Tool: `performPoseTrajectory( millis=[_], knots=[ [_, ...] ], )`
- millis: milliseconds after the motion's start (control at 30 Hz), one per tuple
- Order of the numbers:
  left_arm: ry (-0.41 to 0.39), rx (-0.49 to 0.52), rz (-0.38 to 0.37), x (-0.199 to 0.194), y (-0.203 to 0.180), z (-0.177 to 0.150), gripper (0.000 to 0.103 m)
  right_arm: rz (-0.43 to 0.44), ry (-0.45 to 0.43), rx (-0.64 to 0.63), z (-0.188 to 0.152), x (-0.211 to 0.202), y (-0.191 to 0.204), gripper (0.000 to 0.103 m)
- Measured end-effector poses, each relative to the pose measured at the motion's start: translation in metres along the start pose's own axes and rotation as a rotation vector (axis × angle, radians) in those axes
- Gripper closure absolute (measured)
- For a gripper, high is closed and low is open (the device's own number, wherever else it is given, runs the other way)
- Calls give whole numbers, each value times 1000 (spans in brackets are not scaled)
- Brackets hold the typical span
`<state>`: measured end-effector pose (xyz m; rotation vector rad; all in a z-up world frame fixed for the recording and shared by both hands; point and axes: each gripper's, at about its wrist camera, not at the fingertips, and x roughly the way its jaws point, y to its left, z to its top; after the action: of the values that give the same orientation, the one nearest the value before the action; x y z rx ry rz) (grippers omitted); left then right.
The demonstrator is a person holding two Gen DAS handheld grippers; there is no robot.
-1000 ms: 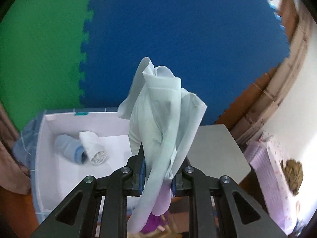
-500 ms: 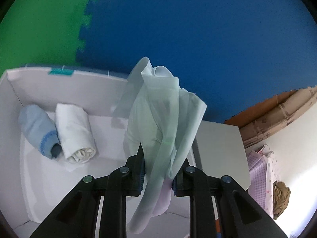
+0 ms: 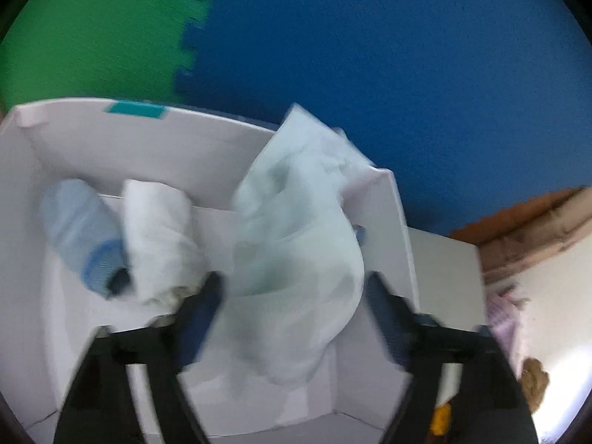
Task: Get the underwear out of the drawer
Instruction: 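Lower the white underwear into the box and open the left gripper, then move the right tool into the drawer and grasp the purple bra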
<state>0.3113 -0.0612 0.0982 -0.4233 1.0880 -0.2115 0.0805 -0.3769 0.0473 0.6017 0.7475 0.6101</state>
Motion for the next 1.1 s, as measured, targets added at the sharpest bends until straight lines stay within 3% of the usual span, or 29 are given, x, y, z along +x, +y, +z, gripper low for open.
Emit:
performPoseTrajectory(
  millis=[133, 267, 467, 633, 733, 900, 1100],
  knots=[
    [-44, -52, 39, -18, 6, -7, 13, -7, -2, 4, 0, -1, -1, 25],
    [-118, -51, 22, -48, 10, -19, 13, -21, -2, 5, 0, -1, -1, 25],
    [-285, 89, -2, -117, 8, -71, 11, -83, 22, -44, -3, 4, 5, 25],
    [-348, 220, 38, -155, 24, -134, 4, -126, 70, -81, -8, 13, 9, 25],
    [-366, 284, 63, -164, 43, -169, 4, -169, 133, -119, -13, 26, 13, 25],
    [-325, 358, 104, -151, 91, -220, 3, -225, 334, -154, -32, 68, 16, 25],
    [-306, 326, 110, -127, 126, -250, 3, -284, 559, -104, -75, 135, 6, 25]
  ],
)
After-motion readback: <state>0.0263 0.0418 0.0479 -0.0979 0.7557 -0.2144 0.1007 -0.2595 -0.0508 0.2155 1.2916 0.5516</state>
